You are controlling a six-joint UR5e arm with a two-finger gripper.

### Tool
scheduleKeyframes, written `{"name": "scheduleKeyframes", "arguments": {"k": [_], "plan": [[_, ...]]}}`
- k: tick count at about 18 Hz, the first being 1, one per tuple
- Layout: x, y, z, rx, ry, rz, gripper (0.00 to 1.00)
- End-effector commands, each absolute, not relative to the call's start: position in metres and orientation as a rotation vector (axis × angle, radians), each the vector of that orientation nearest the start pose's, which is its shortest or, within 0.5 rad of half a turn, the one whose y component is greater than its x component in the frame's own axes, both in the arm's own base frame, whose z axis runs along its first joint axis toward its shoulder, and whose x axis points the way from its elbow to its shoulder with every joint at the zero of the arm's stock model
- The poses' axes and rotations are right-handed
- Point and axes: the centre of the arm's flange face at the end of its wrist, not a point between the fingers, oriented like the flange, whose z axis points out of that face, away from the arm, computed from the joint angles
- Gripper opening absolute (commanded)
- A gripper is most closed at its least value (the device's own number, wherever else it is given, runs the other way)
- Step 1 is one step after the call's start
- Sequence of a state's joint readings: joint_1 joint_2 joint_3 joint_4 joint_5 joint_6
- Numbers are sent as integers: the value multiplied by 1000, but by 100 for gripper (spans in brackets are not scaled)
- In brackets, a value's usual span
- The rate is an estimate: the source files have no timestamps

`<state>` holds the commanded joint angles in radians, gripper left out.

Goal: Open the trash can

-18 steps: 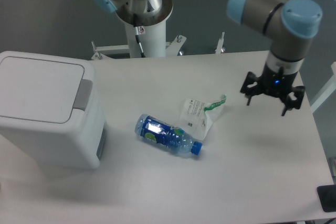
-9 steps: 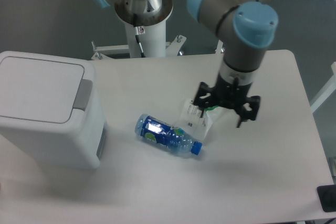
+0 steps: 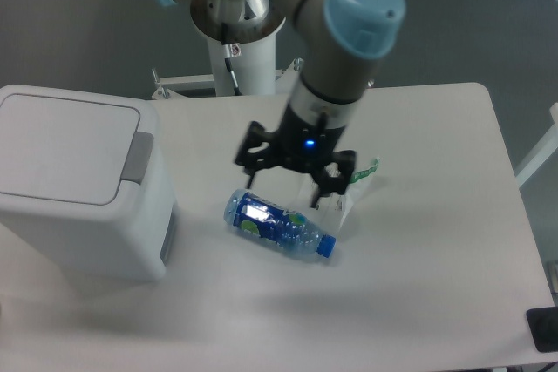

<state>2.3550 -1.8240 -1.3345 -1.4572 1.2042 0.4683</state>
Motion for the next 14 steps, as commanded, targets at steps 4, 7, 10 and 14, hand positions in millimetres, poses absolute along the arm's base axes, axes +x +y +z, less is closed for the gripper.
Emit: {"name": "scheduleKeyframes", "arguments": {"k": [4,7,10,14], "plan": [[-280,548,506,-2764,-469,-396,100],[-281,549,517,-2732,-508,-406,100],[-275,545,513,-2744,-513,-418,100],[-265,533,501,-2765,-511,-430,100]]}}
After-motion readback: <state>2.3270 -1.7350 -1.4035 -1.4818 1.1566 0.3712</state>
